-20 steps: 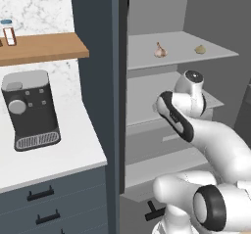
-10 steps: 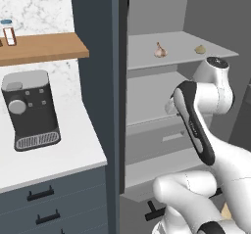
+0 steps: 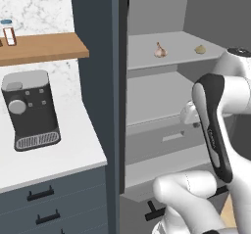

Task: Place one garlic and one chicken drumstick in each tupperware on the nearby counter, to pack two identical lunches.

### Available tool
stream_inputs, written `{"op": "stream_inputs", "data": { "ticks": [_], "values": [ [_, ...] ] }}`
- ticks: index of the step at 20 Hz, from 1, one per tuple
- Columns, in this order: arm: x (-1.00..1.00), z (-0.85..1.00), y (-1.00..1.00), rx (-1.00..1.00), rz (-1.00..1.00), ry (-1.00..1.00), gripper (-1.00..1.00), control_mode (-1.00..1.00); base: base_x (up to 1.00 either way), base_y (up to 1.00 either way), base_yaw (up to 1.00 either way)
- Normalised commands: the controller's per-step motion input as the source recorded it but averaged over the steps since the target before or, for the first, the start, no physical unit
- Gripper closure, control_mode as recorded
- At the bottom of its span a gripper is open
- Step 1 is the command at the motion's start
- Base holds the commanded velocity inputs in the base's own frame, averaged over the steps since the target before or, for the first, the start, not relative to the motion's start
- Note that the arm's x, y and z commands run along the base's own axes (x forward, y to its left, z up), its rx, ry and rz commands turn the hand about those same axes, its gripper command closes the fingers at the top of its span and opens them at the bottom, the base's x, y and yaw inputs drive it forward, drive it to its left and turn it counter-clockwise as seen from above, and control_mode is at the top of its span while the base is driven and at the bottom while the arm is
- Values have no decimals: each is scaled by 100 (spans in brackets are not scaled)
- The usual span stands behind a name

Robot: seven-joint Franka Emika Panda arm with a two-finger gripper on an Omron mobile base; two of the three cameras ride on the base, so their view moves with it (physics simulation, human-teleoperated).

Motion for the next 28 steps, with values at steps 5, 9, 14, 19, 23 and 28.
{"op": "stream_inputs", "data": {
  "ticks": [5, 9, 14, 19, 23, 28],
  "values": [
    [-76, 0, 4, 0, 0, 0, 100, -100, 0, 0, 0],
    [-28, 0, 0, 0, 0, 0, 100, -100, 0, 0, 0],
    [-10, 0, 2, 0, 0, 0, 100, 100, -54, 34, 0],
    [0, 0, 0, 0, 0, 0, 100, 100, -55, 75, 12],
    [0, 0, 0, 0, 0, 0, 100, 100, -39, 76, 19],
    [0, 0, 0, 0, 0, 0, 100, 100, -24, 76, 22]
  ]
}}
